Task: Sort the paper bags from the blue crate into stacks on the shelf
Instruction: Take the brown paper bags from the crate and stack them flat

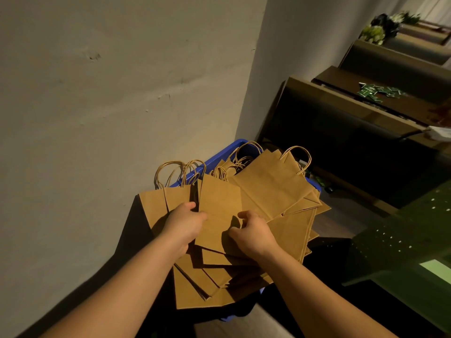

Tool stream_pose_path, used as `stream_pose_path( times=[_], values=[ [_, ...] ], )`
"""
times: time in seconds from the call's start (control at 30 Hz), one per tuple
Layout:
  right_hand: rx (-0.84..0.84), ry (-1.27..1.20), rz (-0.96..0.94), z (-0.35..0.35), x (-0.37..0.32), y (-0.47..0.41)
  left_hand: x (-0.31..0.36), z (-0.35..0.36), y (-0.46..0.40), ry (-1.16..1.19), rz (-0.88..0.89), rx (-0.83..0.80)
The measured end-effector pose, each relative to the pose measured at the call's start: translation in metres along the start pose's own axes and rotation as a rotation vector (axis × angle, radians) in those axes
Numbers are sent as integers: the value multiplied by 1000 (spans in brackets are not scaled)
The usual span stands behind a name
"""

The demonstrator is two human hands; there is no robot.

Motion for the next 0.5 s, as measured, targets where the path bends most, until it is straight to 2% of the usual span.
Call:
stream_pose_path(
  times=[0.23,0.5],
  values=[
    [66,-178,8,-7,5,2,-2,-2,3,-142,42,-52],
    [-26,-413,96,-6,2,6,-9,-3,9,-37,-4,-109]
  ],
)
Point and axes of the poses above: each hand's wrist, its own y-axis away from the middle knuckle, its own z-axis out of the palm, x = y × z, the point moved 10 cm from there along -y, towards the middle knuckle
